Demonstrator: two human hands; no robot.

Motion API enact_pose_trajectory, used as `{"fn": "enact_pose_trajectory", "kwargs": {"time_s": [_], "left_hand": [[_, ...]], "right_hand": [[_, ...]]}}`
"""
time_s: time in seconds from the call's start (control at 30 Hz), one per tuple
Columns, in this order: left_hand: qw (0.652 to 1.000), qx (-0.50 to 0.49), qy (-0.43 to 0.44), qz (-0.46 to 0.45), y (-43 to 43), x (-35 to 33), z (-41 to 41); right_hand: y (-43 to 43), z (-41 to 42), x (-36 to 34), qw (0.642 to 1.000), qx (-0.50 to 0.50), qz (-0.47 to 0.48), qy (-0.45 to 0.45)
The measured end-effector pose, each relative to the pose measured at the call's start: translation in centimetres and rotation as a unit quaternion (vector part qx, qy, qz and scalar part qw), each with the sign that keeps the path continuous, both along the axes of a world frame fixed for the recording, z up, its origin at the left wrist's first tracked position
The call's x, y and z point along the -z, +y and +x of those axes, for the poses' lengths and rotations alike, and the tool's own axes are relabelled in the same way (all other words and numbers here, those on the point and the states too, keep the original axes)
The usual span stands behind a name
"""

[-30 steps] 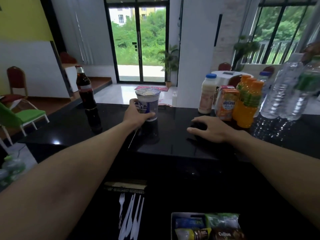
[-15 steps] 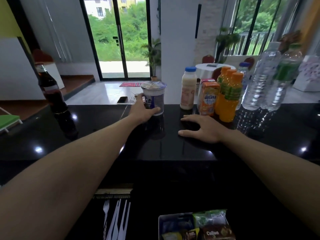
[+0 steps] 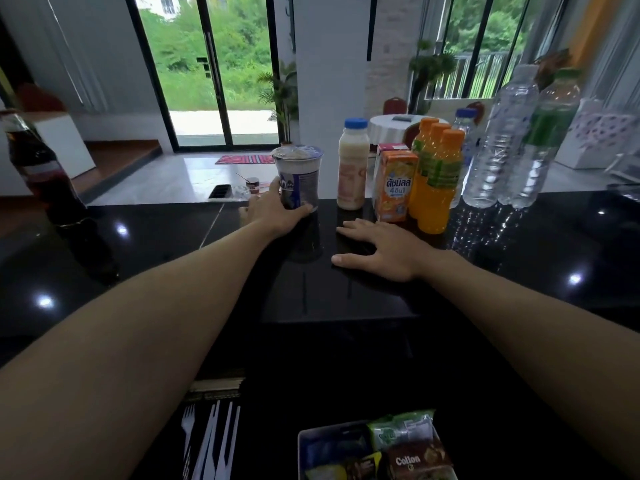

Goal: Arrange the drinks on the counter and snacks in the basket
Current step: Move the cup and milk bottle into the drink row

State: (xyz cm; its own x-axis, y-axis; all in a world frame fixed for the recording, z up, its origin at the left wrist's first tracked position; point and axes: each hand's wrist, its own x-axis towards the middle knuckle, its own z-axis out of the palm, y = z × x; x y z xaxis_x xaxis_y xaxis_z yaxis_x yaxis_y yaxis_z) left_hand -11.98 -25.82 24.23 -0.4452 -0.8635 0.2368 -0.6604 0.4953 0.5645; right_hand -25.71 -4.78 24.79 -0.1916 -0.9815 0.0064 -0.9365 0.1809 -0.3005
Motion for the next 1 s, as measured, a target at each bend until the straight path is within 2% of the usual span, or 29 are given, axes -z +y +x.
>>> {"fn": "enact_pose_trajectory", "kwargs": {"time_s": [0.37,1.0], "left_hand": [[1.0,0.012,0.005,0.003,-0.33,0.26,0.01],[0.991,0.016,-0.122,-0.051,-0.49,0.54,-0.29]], "right_hand": [[-0.16,-0.09,0.2,1.0,0.019,0.006,-0.002],[-0.1,0.02,0.1,1.0,0.028,0.002,-0.008]]}}
